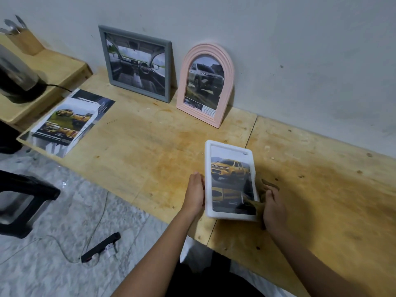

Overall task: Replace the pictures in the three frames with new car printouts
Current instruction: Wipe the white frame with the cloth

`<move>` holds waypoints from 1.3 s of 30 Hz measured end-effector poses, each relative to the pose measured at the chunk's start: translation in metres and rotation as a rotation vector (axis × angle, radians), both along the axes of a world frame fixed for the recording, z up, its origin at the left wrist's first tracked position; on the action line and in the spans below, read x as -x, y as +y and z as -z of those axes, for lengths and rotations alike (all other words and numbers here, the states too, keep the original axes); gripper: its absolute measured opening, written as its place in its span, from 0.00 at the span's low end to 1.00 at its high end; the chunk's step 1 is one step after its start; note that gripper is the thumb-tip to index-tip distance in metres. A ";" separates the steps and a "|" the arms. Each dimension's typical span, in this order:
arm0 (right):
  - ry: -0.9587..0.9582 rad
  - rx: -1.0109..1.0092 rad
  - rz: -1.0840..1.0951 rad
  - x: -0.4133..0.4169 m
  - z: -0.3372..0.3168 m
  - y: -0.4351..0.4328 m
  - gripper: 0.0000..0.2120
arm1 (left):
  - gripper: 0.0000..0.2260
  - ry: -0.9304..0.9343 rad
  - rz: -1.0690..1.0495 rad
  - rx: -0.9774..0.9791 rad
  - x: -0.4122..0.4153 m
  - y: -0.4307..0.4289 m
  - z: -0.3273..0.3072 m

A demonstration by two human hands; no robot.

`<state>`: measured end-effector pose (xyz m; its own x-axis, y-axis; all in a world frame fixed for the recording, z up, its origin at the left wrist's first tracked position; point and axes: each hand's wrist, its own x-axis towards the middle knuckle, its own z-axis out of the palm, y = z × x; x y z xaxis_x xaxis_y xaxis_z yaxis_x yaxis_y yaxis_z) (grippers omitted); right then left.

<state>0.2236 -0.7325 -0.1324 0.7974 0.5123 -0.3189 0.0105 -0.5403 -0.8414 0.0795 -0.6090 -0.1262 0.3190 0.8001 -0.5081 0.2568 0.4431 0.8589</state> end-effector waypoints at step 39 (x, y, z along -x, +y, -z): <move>-0.122 -0.473 0.203 -0.038 -0.093 0.055 0.13 | 0.21 -0.213 -0.030 -0.264 -0.046 0.045 -0.081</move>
<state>0.2611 -0.6778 -0.0398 0.9123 0.4094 0.0108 0.0582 -0.1035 -0.9929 0.1254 -0.5642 -0.0452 0.3703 0.9057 -0.2065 0.0492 0.2028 0.9780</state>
